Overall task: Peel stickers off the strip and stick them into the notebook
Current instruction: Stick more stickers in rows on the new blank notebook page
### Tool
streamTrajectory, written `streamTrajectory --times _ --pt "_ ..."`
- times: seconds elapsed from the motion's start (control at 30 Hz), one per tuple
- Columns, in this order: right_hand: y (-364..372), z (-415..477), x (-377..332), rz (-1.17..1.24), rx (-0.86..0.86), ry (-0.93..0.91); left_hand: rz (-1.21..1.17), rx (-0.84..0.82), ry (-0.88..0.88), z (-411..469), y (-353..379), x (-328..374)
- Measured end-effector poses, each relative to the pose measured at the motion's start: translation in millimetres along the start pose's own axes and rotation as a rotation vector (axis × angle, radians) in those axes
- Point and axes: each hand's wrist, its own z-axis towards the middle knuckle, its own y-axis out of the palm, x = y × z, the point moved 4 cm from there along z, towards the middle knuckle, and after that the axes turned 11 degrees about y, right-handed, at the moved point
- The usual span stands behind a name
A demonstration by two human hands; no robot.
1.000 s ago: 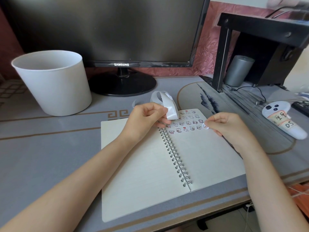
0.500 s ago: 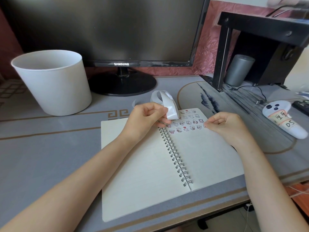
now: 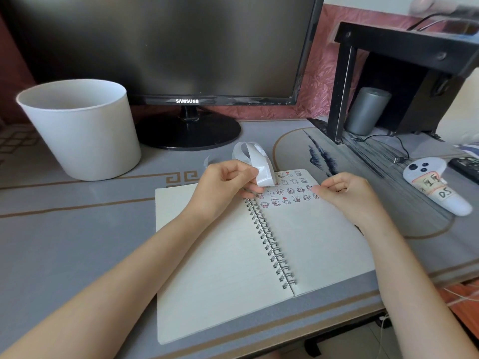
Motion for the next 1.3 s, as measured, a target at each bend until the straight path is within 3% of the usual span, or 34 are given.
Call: streamTrajectory --times 0.2,0.8,0.97,1.13,1.3 --pt "0.0 4.9 2.9 -0.060 0.045 0.005 -0.017 0.000 -0.009 0.0 0.0 0.2" --pt "-1.5 -2.7 2.3 0.018 -0.067 0.031 -0.029 0.000 -0.003 0.6 0.3 0.1" --pt "0.2 2.3 2.4 -0.035 -0.005 0.015 -0.028 0.002 0.009 0.2 0.2 0.8" --pt "1.8 -13.6 -29.9 -0.012 0.046 -0.244 -0.045 0.025 0.027 2.2 -1.0 0.5" --pt "28.9 -42.9 -64.1 -0.033 -0.141 -0.505 -0.067 0.050 0.030 1.9 -1.6 2.1"
